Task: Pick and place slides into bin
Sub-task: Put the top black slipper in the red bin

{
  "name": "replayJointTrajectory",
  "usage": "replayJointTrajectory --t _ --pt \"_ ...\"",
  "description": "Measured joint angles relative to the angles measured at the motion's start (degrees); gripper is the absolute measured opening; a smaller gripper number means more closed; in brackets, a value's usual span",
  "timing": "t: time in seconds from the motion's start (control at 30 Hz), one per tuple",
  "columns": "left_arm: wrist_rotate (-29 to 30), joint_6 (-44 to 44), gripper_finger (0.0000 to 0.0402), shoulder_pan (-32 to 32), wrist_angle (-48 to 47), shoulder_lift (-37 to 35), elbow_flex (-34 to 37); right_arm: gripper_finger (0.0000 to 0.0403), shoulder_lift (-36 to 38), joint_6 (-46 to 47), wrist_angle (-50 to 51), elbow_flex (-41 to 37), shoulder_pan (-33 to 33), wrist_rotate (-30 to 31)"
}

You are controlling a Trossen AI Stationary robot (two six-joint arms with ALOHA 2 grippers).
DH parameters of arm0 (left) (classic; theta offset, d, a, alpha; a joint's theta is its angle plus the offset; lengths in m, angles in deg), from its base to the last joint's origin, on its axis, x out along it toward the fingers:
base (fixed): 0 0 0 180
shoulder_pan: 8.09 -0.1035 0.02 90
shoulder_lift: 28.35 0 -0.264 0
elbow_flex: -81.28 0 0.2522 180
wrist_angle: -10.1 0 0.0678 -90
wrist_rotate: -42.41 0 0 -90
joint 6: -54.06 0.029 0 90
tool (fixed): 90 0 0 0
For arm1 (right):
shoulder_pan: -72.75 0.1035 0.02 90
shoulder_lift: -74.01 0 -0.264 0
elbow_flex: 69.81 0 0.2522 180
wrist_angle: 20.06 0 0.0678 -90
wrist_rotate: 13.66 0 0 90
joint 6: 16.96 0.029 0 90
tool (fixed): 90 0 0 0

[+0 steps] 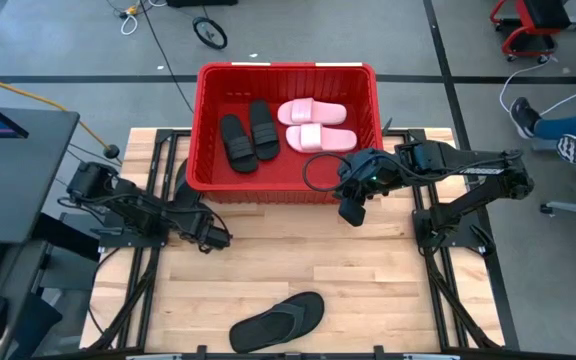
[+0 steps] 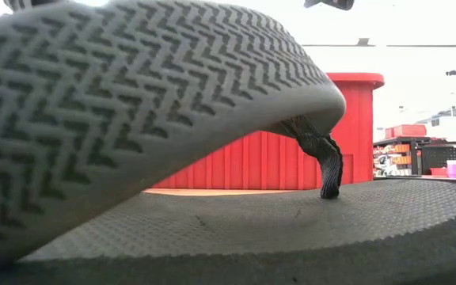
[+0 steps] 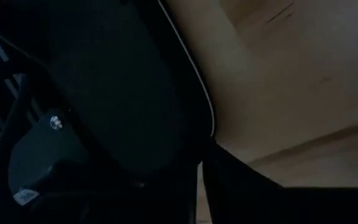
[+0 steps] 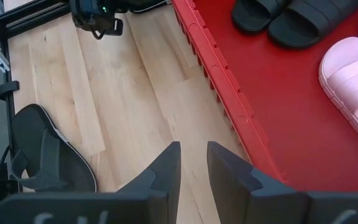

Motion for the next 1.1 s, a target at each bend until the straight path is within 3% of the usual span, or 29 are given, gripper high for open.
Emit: replayJointTrajectory --t 0.33,0.63,0.77,0.93,1.1 --pt "-1.90 4.38 0.0003 0.38 -4.88 0.22 -16.12 0.0085 0.01 -0.09 0.02 0.00 0.00 0.00" --pt "-1.43 4.51 0.0003 4.30 -20.10 0.08 -33.97 0.0085 0.02 -0.09 0.15 0.00 0.00 0.00" --pt "-0.88 5.01 0.0037 4.80 -24.29 0.09 -33.69 0.0085 0.02 -0.09 0.17 0.00 0.00 0.00" --pt "-0.83 5.70 0.0123 5.01 -23.11 0.13 -26.47 0.0085 0.02 -0.96 0.17 0.00 0.02 0.00" --pt "3.59 -3.48 0.0207 2.31 -23.06 0.13 -16.36 0.0085 0.02 -2.31 0.17 0.00 0.02 -0.01"
